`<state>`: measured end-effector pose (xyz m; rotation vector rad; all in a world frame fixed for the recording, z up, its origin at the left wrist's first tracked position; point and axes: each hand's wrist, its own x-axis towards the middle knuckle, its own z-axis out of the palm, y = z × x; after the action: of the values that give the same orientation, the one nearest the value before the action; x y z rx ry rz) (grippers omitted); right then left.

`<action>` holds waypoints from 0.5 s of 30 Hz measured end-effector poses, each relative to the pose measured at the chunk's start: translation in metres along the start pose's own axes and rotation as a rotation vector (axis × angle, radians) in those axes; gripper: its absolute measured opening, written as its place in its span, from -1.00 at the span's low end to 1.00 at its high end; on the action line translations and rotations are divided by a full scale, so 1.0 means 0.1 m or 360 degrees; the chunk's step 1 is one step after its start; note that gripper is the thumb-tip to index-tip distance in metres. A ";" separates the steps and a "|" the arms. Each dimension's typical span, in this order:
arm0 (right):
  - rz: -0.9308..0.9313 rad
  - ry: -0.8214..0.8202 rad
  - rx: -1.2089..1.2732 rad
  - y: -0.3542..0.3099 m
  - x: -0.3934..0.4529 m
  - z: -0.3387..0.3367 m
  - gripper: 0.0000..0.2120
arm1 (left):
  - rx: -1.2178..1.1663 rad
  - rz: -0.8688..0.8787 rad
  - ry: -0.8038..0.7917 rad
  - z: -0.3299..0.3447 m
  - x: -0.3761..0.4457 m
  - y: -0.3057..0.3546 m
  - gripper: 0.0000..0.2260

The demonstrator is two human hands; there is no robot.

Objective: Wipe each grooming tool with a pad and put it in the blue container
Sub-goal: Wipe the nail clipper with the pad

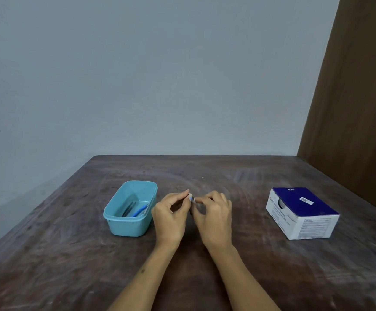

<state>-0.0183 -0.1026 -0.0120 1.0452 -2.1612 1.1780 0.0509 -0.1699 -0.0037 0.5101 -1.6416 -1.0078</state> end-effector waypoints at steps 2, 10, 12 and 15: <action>0.0081 -0.0086 -0.0066 0.02 0.00 -0.01 -0.97 | -0.0033 -0.0016 -0.0004 0.00 0.00 0.03 -0.84; -0.0025 0.0031 -0.0006 0.01 0.00 0.00 -0.96 | -0.0090 -0.0044 0.0000 -0.01 0.01 0.01 -0.83; 0.0022 0.0015 -0.0030 0.03 -0.01 0.00 -0.93 | -0.0111 -0.0047 -0.0005 -0.01 0.01 0.02 -0.83; -0.0082 0.0136 0.0047 0.01 0.01 -0.02 -0.95 | -0.0115 -0.0055 -0.0021 0.00 0.01 0.01 -0.82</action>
<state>-0.0197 -0.1009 -0.0113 1.0377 -2.0458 1.2119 0.0509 -0.1706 -0.0024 0.4862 -1.6066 -1.0940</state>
